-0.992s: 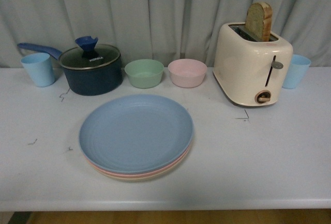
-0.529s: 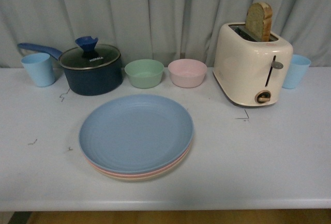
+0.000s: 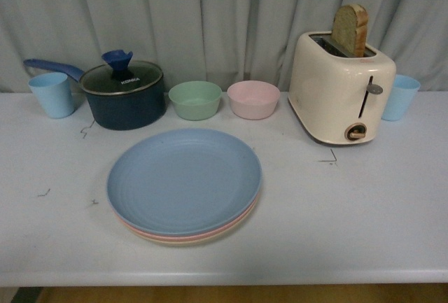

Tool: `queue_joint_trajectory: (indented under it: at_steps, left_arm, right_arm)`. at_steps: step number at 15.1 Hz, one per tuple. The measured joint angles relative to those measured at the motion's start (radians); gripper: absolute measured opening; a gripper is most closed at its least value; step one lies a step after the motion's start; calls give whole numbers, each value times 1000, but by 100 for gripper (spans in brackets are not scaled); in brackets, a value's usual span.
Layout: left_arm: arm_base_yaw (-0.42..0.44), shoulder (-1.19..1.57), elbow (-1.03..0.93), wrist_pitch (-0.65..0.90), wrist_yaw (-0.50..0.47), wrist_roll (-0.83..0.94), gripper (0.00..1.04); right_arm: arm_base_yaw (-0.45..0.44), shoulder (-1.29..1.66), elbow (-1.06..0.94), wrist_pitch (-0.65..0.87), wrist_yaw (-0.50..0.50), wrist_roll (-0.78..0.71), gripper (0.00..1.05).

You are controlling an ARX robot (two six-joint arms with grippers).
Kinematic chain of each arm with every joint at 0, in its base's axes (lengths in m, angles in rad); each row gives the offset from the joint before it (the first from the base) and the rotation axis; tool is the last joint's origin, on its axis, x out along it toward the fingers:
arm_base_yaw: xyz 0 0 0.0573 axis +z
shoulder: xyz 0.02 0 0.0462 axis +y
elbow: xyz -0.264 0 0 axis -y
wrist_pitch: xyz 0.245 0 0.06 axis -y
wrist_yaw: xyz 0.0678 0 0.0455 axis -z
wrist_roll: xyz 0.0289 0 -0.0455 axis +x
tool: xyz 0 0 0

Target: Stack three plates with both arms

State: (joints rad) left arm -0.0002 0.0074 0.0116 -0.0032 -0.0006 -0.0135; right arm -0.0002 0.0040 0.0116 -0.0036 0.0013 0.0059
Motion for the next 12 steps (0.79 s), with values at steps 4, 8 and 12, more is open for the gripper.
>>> queue_joint_trajectory:
  at_steps: [4,8,12]
  left_arm:
    - [0,0,0,0,0,0,98]
    - [0,0,0,0,0,0,98]
    - [0,0,0,0,0,0,98]
  right_arm:
    - [0,0,0,0,0,0,68]
    - [0,0,0,0,0,0,97]
    - [0,0,0,0,0,0,98]
